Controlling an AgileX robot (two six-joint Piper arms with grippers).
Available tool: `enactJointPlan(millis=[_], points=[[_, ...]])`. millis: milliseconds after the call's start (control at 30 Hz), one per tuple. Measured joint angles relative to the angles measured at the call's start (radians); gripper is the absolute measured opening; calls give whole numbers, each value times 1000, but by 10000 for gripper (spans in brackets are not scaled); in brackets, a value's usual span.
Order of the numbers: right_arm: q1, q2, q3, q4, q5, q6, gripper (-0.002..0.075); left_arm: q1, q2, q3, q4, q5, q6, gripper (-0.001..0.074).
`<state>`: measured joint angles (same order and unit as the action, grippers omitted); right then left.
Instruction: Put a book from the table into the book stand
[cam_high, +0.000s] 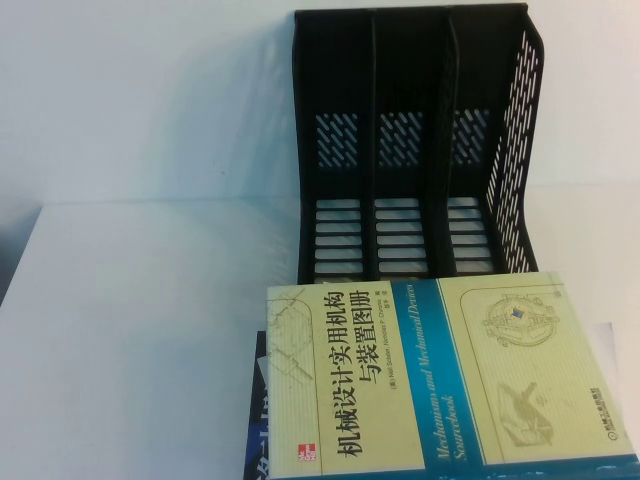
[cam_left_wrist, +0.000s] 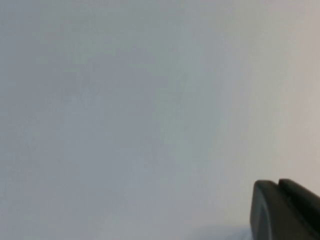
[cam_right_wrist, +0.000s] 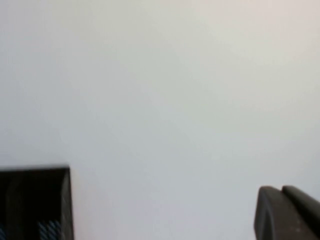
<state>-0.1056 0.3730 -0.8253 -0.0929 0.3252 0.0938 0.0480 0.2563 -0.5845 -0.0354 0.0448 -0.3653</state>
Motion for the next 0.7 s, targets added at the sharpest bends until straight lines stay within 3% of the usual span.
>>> enactJointPlan(millis=[167,367,700], points=[[0,157,-73,-58,205,-19,4,-89,174,-73,-29,145,-4,-4],[76,170,-3,113,229,-25,4,-192,222,-73,-42,221,-1,-4],[121,419,95,208,423,-215,4,-209,403,-74,-58,327,74,-4]])
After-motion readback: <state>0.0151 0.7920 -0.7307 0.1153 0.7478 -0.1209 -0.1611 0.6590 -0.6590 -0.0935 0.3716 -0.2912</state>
